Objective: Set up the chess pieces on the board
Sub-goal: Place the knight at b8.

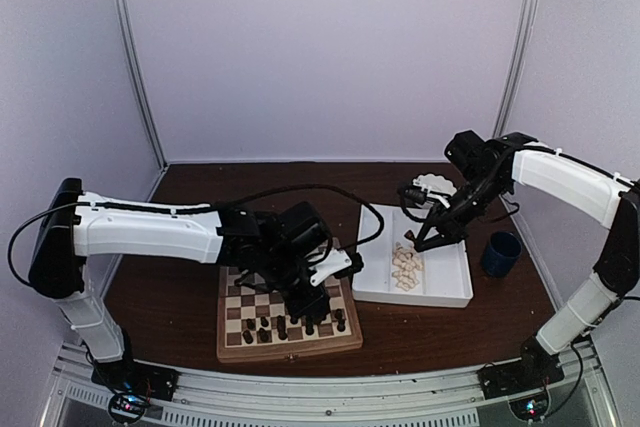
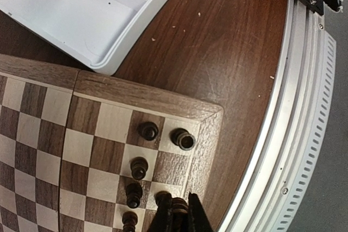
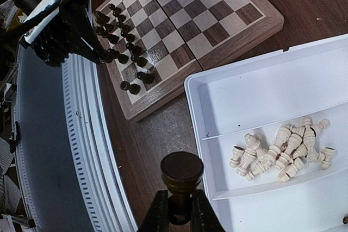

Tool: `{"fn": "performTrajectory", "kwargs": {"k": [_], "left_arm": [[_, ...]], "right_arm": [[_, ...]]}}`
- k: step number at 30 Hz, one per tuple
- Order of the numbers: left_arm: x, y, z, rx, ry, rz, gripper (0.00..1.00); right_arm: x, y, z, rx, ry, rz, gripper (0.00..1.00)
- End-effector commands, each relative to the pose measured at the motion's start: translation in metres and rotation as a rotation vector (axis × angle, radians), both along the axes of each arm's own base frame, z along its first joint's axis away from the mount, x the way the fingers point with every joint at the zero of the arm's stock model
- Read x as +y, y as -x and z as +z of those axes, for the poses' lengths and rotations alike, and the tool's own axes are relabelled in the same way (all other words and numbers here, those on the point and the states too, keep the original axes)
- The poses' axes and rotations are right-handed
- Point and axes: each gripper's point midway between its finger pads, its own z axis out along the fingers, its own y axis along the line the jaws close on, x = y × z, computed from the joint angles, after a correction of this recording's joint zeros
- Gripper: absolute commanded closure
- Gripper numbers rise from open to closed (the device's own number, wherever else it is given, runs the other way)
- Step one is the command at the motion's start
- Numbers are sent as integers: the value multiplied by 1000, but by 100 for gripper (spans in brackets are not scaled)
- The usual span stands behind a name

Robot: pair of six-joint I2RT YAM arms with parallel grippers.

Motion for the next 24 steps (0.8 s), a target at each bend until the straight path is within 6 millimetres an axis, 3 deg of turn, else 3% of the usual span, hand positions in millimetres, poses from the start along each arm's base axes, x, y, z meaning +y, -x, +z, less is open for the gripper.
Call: {"fn": "performTrajectory", "kwargs": {"k": [1,8,24], "left_arm": [[-12,-7,1,-58,29,-23,95],[-21,-9,-7,-78,76,-27,95],[-19,-5,-29,-61,85,-20,95]], "right_arm": [[-3,3,0,-26,8,4,95],[-4,1,-1,-19,6,-3,95],[-8,3,-3,-25,16,-12,95]]}}
